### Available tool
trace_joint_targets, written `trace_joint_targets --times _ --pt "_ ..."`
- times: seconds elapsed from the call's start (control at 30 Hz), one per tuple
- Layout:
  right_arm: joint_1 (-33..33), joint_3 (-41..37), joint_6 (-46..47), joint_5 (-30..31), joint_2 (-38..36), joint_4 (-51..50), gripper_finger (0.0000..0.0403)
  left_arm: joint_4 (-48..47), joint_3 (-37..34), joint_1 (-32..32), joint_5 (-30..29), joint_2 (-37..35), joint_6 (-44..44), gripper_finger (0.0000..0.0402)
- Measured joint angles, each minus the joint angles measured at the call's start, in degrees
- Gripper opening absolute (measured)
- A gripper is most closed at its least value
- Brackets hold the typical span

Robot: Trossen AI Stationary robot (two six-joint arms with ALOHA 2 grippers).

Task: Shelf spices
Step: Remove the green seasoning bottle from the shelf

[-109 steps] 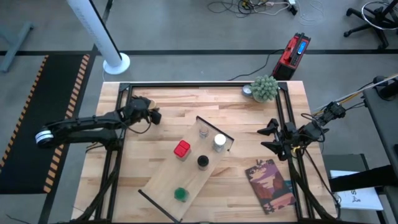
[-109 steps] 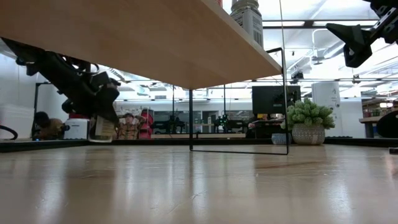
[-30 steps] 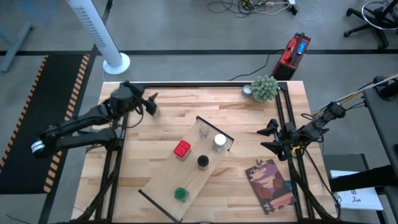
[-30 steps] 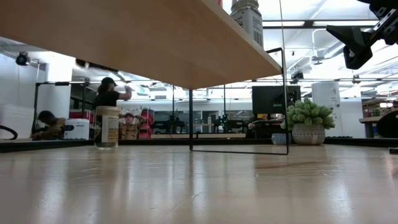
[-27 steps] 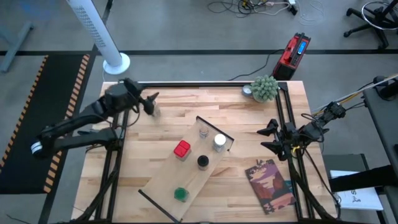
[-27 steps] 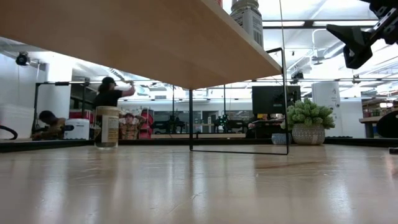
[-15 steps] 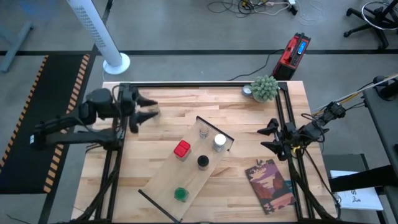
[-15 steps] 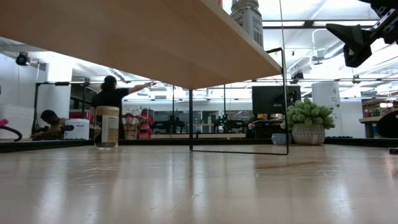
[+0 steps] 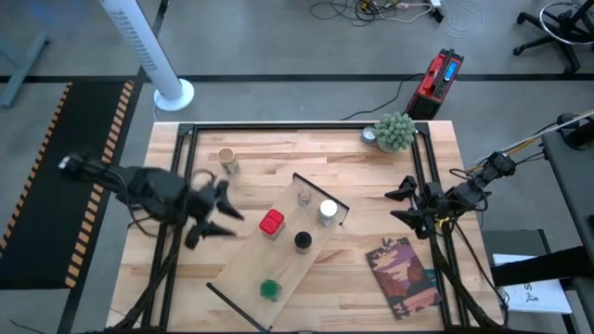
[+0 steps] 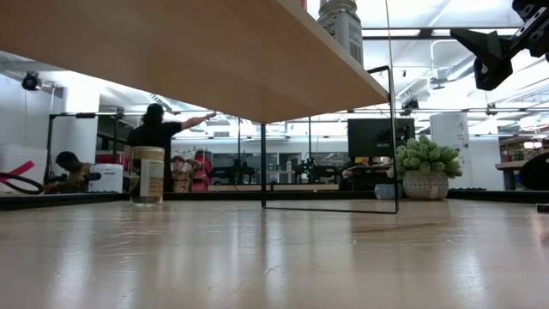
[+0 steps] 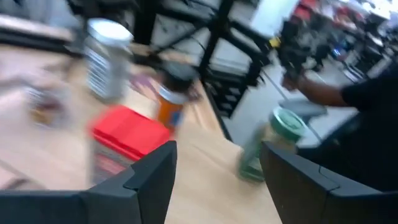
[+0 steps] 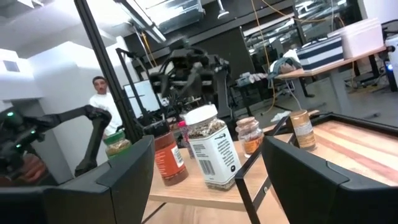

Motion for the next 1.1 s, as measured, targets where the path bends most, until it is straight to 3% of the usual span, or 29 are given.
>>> trace_joint_targets --times 0.23,0.67,1.1 --pt "0.0 0.0 2.1 0.0 0.0 -2.3 0.0272 1.8 2.1 -9.5 -9.3 4.3 -2.1 0.0207" --pt "0.0 0.0 2.0 0.0 0.0 -2.2 0.0272 4.1 5.0 -16.2 -14.5 12.9 -4.0 0.02" --pt "0.0 0.0 2.6 0.0 0.0 -2.2 0.0272 12.6 5.0 -23.7 -33.3 19.6 2.1 0.0199"
